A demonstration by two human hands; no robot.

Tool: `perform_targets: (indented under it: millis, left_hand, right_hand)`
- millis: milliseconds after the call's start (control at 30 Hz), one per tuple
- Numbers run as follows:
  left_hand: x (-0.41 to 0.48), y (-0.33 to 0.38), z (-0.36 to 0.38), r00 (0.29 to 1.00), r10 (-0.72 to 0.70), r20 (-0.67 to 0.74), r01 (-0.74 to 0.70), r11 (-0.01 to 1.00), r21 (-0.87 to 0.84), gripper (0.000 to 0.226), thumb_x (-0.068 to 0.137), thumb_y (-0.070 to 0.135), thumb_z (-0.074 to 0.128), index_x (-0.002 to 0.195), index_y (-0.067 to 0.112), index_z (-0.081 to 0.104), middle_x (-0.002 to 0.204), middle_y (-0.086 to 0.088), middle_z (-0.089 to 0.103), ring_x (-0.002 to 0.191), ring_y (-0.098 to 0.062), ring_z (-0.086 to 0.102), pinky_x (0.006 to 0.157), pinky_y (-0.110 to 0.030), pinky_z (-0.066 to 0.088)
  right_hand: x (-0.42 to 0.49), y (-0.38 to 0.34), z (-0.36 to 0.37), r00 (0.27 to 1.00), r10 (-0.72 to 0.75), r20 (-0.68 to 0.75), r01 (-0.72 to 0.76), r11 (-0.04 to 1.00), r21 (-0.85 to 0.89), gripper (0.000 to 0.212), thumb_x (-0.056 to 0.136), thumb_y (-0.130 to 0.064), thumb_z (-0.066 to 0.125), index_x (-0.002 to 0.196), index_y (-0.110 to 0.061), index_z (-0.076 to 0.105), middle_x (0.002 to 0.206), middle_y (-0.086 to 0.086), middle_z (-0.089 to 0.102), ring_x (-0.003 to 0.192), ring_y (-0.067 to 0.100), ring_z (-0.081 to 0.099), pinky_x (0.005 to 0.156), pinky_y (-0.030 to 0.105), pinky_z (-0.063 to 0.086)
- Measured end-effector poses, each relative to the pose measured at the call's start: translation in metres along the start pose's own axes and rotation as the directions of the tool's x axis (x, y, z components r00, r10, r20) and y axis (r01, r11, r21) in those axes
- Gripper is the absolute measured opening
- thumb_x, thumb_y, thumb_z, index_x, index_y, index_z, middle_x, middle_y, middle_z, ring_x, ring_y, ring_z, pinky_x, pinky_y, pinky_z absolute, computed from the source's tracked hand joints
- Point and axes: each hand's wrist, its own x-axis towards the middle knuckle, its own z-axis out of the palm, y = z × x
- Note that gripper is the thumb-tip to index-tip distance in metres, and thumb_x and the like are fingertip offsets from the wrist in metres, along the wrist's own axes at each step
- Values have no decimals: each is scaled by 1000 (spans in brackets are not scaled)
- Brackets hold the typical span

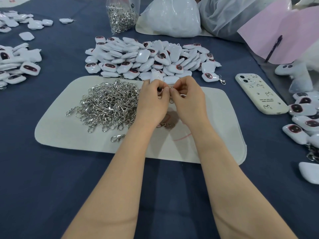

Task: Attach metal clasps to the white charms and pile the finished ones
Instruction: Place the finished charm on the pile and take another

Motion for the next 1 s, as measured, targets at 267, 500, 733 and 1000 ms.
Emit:
perform_targets:
  millis: [267, 500, 733, 1000]
  left_hand:
    - [-1, -1, -1, 999, 25, -37, -23, 999, 41, 7, 90, 17, 59, 89, 15, 66, 97, -5, 52, 76, -10, 52, 65, -9, 34]
    - [1, -2, 0, 997, 6, -75, -2, 999, 49, 12, 93, 19, 55, 94, 10, 64, 104, -11, 61, 88, -21, 58, 79, -25, 43]
    - [1, -3, -1, 996, -5, -90, 7, 1000, 18, 13, 93, 19, 55, 94, 10, 65, 104, -11, 62, 84, -16, 57, 72, -17, 38]
    - [0, -3, 2, 996, 37, -75, -35, 999, 40, 10, 90, 17, 60, 93, 11, 66, 102, -10, 58, 74, -7, 51, 64, -4, 35]
  right_hand:
    - [-3, 0, 2, 991, -134, 6, 133, 981, -142, 14, 84, 5, 52, 89, -5, 61, 89, 8, 63, 79, 19, 57, 72, 22, 45]
    - [-2, -2, 1, 997, -63, -38, 61, 997, -50, 14, 89, -1, 53, 97, -10, 60, 93, 0, 62, 76, 4, 54, 68, 5, 41]
    - [-3, -1, 4, 998, -66, -11, 66, 997, -50, 7, 88, -6, 59, 93, -10, 60, 86, -6, 61, 74, -1, 52, 66, 5, 40]
    - [-3, -1, 2, 997, -56, -55, 56, 998, -4, 12, 86, -2, 58, 88, -13, 55, 81, -6, 58, 68, -5, 51, 66, 6, 41]
